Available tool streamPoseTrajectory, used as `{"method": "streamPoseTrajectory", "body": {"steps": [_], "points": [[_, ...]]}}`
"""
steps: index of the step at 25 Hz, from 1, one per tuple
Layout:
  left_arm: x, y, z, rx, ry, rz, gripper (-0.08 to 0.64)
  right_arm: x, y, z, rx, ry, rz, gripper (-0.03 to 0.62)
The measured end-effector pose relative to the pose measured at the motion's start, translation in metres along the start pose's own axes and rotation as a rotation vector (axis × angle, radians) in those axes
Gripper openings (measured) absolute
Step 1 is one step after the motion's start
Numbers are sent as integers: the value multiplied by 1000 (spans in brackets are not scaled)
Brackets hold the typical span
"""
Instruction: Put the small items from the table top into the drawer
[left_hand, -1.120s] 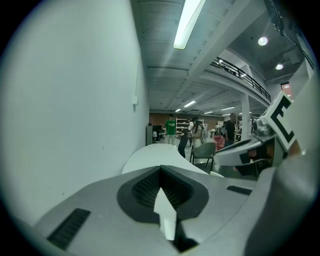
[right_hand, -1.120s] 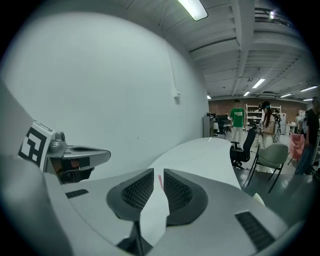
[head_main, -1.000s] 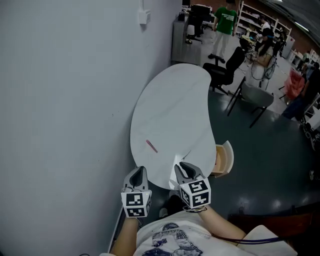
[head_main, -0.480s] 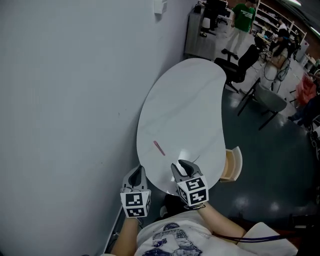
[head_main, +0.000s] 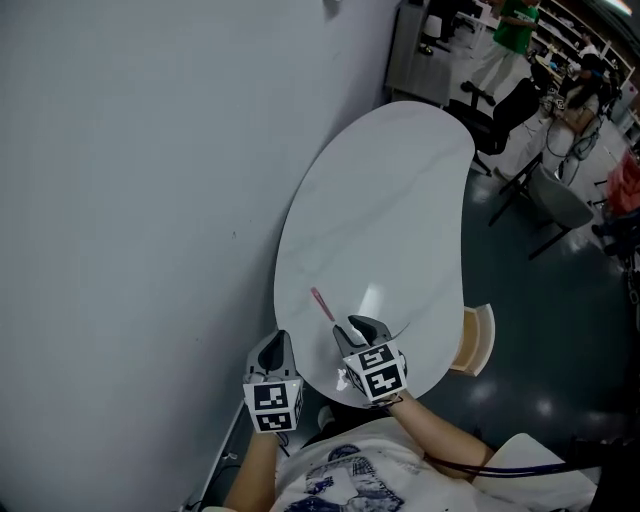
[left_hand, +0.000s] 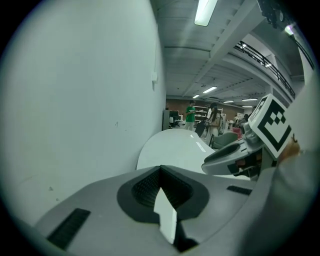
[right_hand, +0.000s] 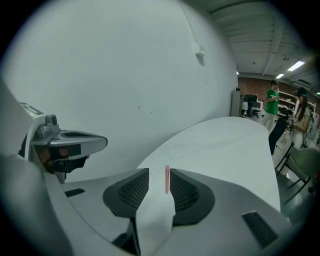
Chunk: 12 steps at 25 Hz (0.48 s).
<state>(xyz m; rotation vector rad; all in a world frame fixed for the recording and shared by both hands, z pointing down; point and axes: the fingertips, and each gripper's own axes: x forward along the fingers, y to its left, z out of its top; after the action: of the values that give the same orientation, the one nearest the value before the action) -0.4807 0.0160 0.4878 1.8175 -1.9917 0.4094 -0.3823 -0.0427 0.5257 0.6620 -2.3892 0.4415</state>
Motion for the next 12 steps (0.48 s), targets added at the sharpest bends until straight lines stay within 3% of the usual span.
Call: {"method": "streamPoseTrajectory", "body": {"steps": [12], "points": [[65,29,-18,-57,91,56,25,90,-23,-22,-26,162,68,124]]}}
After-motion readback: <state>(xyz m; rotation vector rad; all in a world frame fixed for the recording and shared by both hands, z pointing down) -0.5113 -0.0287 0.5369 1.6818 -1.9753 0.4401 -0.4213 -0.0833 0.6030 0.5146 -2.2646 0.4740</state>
